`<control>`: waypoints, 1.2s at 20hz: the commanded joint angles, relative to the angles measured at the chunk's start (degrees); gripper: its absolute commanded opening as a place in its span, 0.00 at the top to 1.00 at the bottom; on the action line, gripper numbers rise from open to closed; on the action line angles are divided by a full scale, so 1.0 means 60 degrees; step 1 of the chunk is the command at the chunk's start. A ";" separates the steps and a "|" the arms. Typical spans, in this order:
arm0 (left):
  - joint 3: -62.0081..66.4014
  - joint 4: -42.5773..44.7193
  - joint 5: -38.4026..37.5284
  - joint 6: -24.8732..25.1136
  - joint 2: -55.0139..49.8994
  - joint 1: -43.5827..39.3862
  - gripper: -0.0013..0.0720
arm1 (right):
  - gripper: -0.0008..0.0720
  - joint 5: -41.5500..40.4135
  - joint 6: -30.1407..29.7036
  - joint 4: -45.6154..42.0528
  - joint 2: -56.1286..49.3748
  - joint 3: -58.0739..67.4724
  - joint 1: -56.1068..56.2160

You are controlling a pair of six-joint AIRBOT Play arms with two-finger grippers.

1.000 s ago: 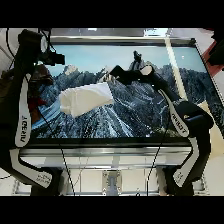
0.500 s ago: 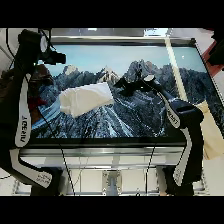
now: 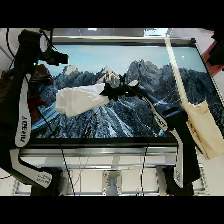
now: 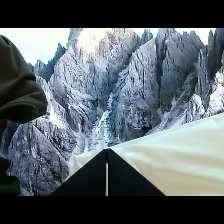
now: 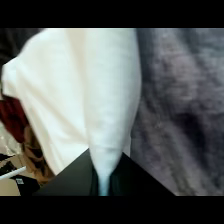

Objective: Fold the shirts.

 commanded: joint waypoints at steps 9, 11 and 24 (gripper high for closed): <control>0.0007 -0.0091 -0.0062 0.0189 -0.0007 0.0004 0.96 | 0.94 0.2630 0.0047 -0.1814 0.1319 0.1020 -0.1963; 0.0007 -0.0098 -0.0073 0.0229 -0.0007 0.0004 0.96 | 0.94 0.3002 0.0761 -0.3370 0.2080 0.1020 -0.2878; 0.0007 -0.1592 -0.0062 0.0310 -0.0011 -0.0222 0.96 | 0.94 0.7475 0.1308 -0.8331 0.6739 0.1016 -1.0703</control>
